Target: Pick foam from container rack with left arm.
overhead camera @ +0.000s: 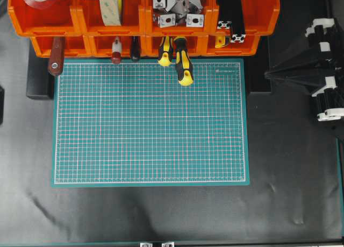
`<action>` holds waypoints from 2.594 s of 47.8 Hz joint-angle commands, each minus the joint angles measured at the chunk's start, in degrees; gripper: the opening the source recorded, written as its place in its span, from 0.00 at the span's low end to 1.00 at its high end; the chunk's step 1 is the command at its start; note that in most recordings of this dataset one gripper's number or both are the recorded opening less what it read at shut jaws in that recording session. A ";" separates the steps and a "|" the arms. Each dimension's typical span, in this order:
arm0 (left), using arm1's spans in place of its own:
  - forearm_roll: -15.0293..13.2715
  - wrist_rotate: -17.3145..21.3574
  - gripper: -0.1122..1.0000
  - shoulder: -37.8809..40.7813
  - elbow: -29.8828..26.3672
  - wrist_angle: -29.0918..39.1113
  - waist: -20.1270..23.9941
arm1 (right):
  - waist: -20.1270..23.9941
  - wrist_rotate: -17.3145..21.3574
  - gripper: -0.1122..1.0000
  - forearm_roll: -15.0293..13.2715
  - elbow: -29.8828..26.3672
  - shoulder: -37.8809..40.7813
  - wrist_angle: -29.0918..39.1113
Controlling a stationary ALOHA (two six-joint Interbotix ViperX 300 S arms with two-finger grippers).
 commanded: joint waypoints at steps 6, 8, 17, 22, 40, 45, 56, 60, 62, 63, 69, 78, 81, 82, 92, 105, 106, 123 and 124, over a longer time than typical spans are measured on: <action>0.18 -0.09 0.77 -2.72 0.79 -1.76 0.53 | 0.18 0.00 0.10 0.09 -1.76 0.35 -0.79; 0.18 -0.09 0.70 -2.99 0.97 -1.85 0.53 | 0.18 0.00 0.10 0.09 -1.76 0.26 -0.79; 0.18 0.26 0.39 -3.78 1.14 -3.43 0.44 | 0.18 0.00 0.10 0.09 -1.76 0.26 -0.88; 0.18 0.35 0.39 -4.22 1.23 -5.54 0.53 | 0.18 0.00 0.10 0.09 -1.76 0.26 -0.79; 0.18 0.97 0.36 -7.56 -4.57 -17.49 -5.98 | 0.18 0.09 0.10 0.09 -1.76 0.26 -0.79; 0.44 2.29 0.35 -7.91 -6.59 -19.42 -10.37 | 0.18 0.00 0.10 0.09 -1.76 0.26 -0.79; 0.53 9.05 0.35 -7.91 -8.35 -20.04 -20.83 | 0.18 0.09 0.10 0.09 -1.76 0.18 -0.79; 0.70 12.74 0.35 -7.03 -7.91 -19.60 -24.17 | 0.18 0.09 0.10 0.09 -1.76 0.09 -0.79; 0.79 16.08 0.35 -6.50 -7.47 -19.16 -26.10 | 0.18 0.09 0.10 0.09 -1.76 0.09 -0.79; 0.79 17.58 0.35 -6.15 -7.21 -18.90 -26.98 | 0.18 0.09 0.10 0.09 -1.76 0.00 -0.79; 0.79 24.43 0.35 -4.22 -5.62 -17.84 -30.32 | 0.18 0.44 0.10 0.26 -1.85 -0.35 -0.79; 0.79 26.02 0.35 -0.88 -0.35 -18.11 -33.13 | 0.18 2.11 0.10 0.35 -2.11 -1.67 0.00; 0.79 26.02 0.35 0.35 1.76 -18.54 -34.19 | 0.18 2.46 0.10 0.35 -2.29 -2.11 0.35; 0.79 26.02 0.35 0.79 2.55 -18.72 -34.54 | 0.18 2.46 0.10 0.35 -2.37 -2.20 0.44; 0.70 24.70 0.35 3.96 11.43 -27.86 -35.51 | 0.18 3.60 0.10 0.35 -2.64 -2.99 1.41; 0.70 21.88 0.35 9.93 22.06 -39.55 -32.08 | 0.18 5.36 0.10 0.35 -2.72 -3.34 1.58; 0.70 21.71 0.35 10.28 22.32 -39.64 -31.82 | 0.18 5.45 0.10 0.26 -2.72 -3.25 1.49; 0.70 21.18 0.35 11.16 22.50 -39.90 -30.85 | 0.18 6.06 0.10 0.35 -2.99 -3.78 1.49; 0.70 21.18 0.35 11.25 22.41 -39.81 -30.85 | 0.18 6.06 0.10 0.35 -2.99 -3.78 1.58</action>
